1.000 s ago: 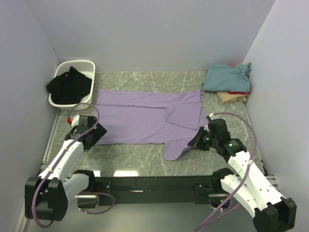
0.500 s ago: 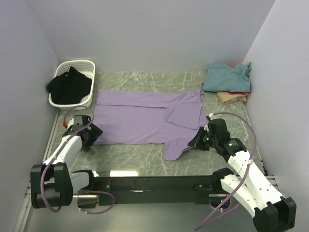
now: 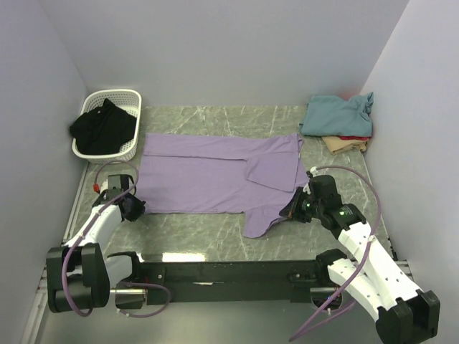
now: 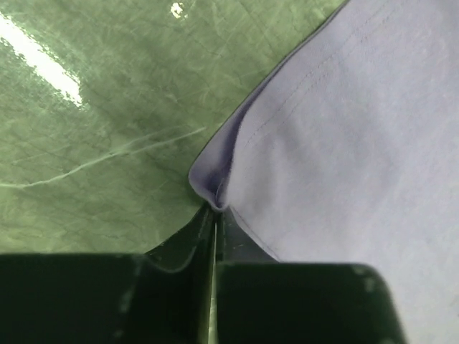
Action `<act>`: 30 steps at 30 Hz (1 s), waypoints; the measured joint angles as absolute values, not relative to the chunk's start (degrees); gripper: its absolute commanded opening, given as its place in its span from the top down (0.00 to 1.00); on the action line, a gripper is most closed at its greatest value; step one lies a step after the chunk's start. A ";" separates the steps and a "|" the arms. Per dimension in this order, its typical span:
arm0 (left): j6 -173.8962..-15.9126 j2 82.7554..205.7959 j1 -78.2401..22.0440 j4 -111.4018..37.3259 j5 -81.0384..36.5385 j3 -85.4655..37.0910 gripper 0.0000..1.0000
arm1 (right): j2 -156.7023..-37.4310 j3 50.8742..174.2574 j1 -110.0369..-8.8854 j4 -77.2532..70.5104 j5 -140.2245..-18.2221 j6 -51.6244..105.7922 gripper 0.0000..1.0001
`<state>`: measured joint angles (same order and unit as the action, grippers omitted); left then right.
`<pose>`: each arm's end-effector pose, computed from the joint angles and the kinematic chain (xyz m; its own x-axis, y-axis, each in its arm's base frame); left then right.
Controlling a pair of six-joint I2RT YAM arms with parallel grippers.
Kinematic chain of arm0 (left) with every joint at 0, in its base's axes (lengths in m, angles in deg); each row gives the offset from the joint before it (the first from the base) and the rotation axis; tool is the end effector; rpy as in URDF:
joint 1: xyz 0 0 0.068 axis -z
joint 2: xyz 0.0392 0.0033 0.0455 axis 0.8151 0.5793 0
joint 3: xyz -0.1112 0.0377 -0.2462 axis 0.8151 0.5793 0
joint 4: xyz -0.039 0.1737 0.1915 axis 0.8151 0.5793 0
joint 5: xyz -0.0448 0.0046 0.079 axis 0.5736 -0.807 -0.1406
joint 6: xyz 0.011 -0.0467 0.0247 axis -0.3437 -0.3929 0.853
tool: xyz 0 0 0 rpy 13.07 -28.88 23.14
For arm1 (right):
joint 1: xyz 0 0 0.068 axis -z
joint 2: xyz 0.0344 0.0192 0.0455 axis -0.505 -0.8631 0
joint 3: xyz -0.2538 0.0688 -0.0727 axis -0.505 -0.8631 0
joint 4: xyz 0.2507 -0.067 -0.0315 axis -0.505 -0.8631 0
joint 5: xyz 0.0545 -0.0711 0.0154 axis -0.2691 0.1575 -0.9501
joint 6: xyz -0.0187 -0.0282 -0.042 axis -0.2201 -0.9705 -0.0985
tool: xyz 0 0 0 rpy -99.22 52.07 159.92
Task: Fold and stack the t-shirts
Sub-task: Fold the tshirt
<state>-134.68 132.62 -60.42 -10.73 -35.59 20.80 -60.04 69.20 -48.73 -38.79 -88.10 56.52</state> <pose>0.1880 0.0224 0.1568 -0.4297 -0.8258 -0.3653 -0.7680 0.5470 -0.3331 0.1438 0.0586 0.2257 -0.8529 0.3137 -0.4172 0.0255 0.8233 0.5670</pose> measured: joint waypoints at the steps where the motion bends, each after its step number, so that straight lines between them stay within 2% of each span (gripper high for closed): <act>1: -134.63 132.59 -60.42 -10.66 -35.40 20.80 0.99 | -60.04 69.38 -48.73 -38.81 -87.92 56.45 1.00; 30: -133.58 125.58 -60.42 -6.77 -33.30 17.04 0.99 | -58.29 83.45 -48.73 -47.20 -78.81 54.27 1.00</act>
<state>-133.58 125.58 -60.42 -6.77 -33.30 17.04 -58.29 83.45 -48.73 -47.20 -78.81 54.27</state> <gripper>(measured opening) 0.021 0.010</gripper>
